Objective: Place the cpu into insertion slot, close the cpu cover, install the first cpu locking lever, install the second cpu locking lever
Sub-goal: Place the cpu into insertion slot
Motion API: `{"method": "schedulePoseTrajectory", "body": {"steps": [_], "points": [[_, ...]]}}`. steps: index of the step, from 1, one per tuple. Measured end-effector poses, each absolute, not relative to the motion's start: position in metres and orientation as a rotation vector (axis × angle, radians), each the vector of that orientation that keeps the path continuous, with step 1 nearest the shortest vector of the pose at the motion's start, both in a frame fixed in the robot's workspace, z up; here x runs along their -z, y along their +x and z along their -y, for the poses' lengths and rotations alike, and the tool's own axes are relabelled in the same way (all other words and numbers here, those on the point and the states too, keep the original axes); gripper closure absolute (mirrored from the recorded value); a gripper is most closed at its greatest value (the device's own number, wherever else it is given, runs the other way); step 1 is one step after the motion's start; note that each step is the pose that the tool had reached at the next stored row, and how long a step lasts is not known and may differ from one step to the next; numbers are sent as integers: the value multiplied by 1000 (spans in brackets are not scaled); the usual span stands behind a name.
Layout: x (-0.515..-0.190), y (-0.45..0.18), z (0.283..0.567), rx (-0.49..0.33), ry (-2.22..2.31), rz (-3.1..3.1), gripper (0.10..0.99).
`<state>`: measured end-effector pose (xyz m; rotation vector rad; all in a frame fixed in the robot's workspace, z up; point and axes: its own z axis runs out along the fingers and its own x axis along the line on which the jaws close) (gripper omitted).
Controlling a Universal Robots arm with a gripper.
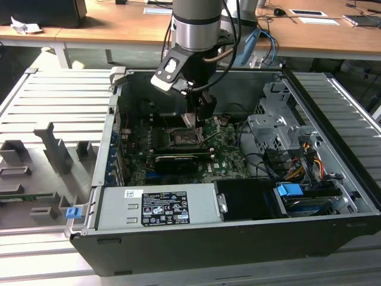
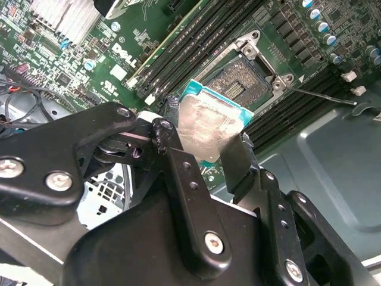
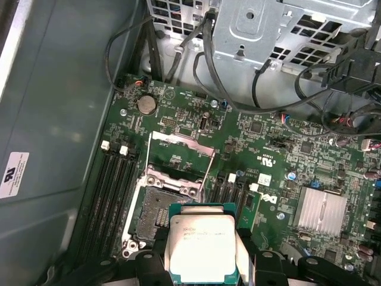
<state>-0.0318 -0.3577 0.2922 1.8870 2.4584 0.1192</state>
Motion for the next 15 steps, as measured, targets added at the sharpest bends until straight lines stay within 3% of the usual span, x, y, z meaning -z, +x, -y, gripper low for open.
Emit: {"method": "schedulePoseTrajectory", "body": {"steps": [15], "points": [[-275,-31,358,-115,1969,-2391,561]]}}
